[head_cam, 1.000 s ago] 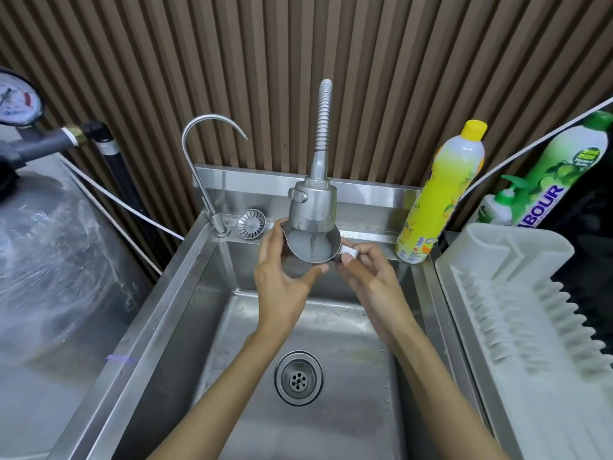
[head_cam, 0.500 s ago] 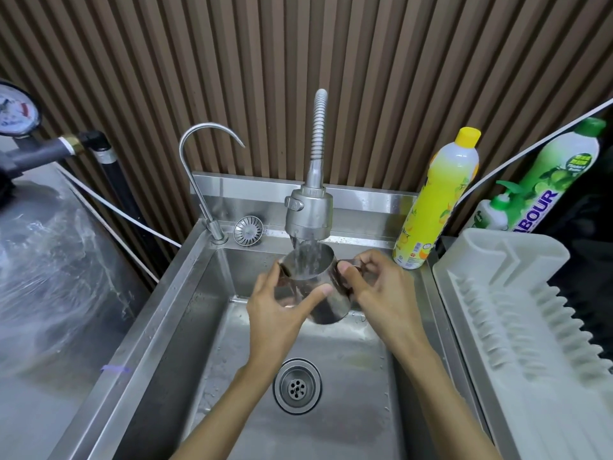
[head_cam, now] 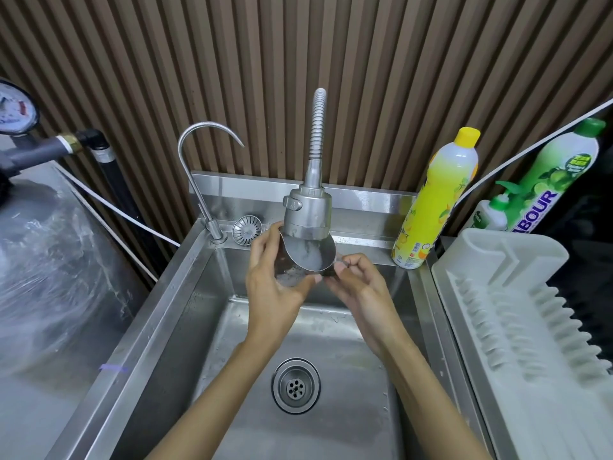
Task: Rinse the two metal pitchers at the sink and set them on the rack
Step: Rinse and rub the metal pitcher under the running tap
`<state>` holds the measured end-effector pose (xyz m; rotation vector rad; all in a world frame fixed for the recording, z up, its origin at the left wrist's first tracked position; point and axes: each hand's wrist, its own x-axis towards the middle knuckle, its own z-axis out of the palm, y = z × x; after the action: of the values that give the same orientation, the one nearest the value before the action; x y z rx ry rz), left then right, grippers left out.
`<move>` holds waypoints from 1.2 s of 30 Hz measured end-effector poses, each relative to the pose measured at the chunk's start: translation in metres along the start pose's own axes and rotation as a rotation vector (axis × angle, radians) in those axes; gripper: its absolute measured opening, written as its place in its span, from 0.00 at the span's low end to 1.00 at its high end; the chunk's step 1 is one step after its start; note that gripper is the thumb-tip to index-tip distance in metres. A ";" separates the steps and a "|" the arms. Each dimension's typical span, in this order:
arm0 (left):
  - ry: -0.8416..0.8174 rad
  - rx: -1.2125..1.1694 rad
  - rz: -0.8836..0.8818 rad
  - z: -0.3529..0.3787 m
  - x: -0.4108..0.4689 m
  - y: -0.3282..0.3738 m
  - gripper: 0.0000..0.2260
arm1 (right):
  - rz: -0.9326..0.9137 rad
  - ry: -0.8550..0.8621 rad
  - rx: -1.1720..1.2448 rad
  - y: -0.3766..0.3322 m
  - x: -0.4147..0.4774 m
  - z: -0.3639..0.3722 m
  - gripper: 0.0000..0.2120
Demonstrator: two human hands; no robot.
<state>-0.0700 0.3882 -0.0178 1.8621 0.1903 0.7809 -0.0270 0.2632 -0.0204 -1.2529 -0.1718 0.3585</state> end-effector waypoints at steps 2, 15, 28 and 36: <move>0.030 0.055 -0.023 -0.002 -0.003 0.004 0.41 | 0.008 0.023 -0.041 -0.003 -0.004 0.003 0.06; -0.200 -0.125 -0.312 0.001 -0.008 -0.004 0.26 | -0.227 0.286 -0.993 -0.046 -0.024 0.017 0.06; 0.026 0.069 -0.039 -0.005 0.000 0.006 0.43 | -0.007 0.049 -0.256 -0.014 -0.006 0.006 0.07; 0.025 0.162 -0.217 -0.011 -0.017 0.007 0.37 | -0.126 0.203 -0.908 -0.038 -0.014 0.011 0.11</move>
<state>-0.0910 0.3856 -0.0163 1.9442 0.4758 0.6543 -0.0370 0.2578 0.0199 -2.1500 -0.2500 0.0216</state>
